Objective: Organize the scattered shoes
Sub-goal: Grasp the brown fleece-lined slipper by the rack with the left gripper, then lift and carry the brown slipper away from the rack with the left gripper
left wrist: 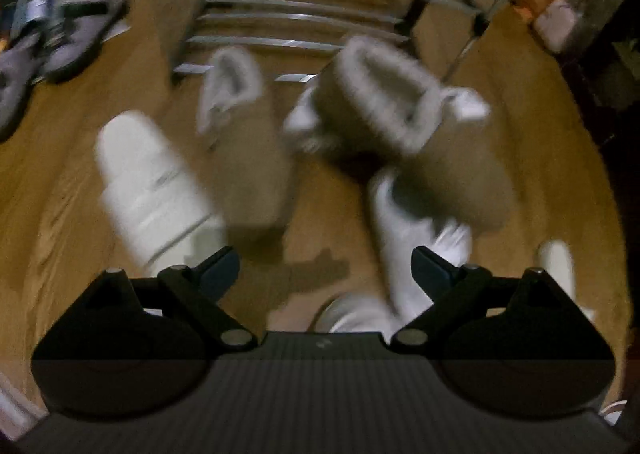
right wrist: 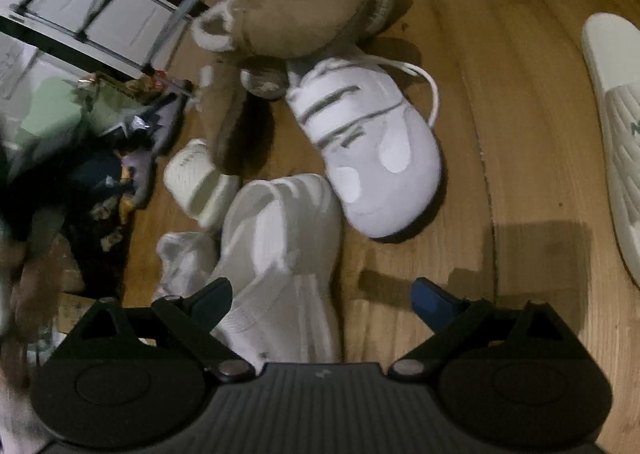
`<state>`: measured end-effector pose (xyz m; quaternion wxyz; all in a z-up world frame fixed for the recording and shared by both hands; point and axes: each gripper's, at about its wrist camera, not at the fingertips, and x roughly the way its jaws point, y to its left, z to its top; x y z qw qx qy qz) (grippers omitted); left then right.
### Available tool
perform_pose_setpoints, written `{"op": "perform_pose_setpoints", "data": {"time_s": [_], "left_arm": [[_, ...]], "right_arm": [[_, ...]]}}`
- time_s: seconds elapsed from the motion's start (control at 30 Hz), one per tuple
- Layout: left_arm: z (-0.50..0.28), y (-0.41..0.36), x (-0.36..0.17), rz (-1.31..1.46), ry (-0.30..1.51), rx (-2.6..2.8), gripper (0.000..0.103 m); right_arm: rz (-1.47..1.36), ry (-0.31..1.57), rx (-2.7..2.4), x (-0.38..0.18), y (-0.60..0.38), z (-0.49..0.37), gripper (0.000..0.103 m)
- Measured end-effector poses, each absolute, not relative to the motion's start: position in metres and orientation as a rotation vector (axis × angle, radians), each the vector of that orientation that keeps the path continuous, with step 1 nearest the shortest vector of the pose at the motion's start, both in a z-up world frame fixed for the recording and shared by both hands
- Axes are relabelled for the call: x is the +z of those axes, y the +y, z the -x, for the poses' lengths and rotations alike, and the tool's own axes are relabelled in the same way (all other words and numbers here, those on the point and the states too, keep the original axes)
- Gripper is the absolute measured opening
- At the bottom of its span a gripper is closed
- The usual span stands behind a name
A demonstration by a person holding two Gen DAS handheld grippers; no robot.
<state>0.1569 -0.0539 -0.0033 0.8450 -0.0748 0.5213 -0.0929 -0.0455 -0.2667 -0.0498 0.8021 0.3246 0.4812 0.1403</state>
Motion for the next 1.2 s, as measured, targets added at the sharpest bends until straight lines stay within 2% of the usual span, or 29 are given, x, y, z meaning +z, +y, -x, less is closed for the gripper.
{"op": "perform_pose_setpoints", "data": {"time_s": [0.2,0.33,0.47,0.5,0.53,0.57,0.63,0.77,0.93,1.07,1.2], "left_arm": [[-0.229,-0.076,-0.023,0.123,1.126,-0.059,0.095],[-0.257,-0.082,-0.032,0.128,1.046,0.041,0.095],[-0.282,-0.103,-0.055,-0.037,0.957,0.07,0.093],[-0.284,-0.106,-0.058,-0.059,0.937,0.05,0.075],[-0.283,-0.108,-0.06,-0.06,0.932,0.032,0.027],[-0.283,-0.108,-0.062,-0.058,0.943,0.022,0.012],[-0.277,-0.113,-0.064,-0.083,0.95,0.017,0.011],[-0.252,-0.122,-0.058,-0.2,0.855,0.043,0.009],[-0.24,-0.09,-0.046,0.088,0.959,-0.052,0.013],[-0.225,-0.061,-0.06,0.466,1.149,-0.172,0.015],[-0.198,-0.073,-0.07,0.512,1.208,-0.226,0.015]], "right_arm": [[-0.736,0.936,0.317,-0.018,-0.276,0.044,0.097],[-0.722,0.897,0.31,0.005,-0.279,0.036,0.097],[-0.664,0.815,0.311,0.03,-0.279,0.042,0.097],[-0.649,0.803,0.299,0.031,-0.28,0.044,0.097],[-0.638,0.795,0.284,0.031,-0.281,0.045,0.097],[-0.633,0.794,0.272,0.03,-0.283,0.045,0.097],[-0.644,0.806,0.251,0.023,-0.288,0.046,0.097],[-0.727,0.851,0.171,0.0,-0.309,0.045,0.097],[-0.797,0.863,0.101,-0.017,-0.331,0.05,0.097],[-0.84,0.85,0.055,-0.024,-0.346,0.056,0.097],[-0.876,0.837,0.038,-0.027,-0.357,0.06,0.097]]}}
